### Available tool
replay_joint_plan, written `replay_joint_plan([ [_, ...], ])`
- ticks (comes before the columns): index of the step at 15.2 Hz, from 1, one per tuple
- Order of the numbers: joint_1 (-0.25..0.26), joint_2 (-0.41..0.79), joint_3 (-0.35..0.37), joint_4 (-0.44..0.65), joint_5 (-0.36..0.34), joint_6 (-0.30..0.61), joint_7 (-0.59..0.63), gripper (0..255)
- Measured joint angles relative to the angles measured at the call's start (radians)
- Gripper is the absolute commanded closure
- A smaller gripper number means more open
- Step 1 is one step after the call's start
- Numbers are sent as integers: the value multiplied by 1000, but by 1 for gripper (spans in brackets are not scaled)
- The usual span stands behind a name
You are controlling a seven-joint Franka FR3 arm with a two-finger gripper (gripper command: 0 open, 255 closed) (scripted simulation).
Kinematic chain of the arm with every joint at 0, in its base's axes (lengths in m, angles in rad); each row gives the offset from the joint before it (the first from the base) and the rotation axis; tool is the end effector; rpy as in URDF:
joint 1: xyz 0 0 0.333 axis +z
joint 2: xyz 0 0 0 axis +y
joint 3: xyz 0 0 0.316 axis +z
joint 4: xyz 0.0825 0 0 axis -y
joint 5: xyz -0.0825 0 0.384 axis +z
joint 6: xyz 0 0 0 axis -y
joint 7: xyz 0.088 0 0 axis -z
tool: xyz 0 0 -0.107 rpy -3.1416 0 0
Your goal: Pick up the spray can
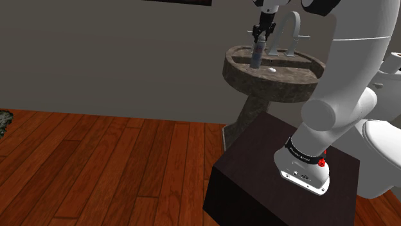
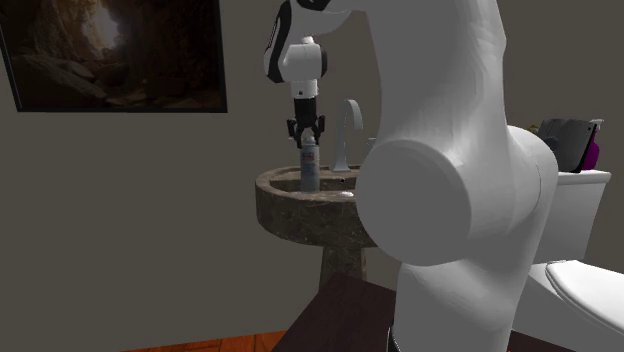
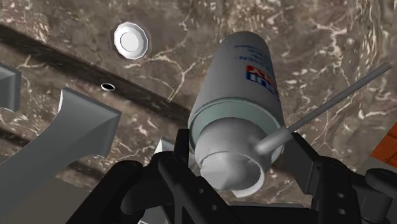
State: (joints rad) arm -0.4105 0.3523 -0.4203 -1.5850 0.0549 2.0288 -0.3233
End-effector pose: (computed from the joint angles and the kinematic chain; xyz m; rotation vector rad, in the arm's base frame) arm 0.4774 -0.4686 0.4595 2.9070 -0.7379 0.0809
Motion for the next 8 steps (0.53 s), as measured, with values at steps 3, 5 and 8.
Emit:
replay_joint_plan([
  [3, 0, -6, -1, 32, -3, -38, 1, 255],
  [5, -1, -7, -2, 58, -3, -64, 1, 255],
  [8, -2, -13, -4, 87, -6, -98, 0, 255],
])
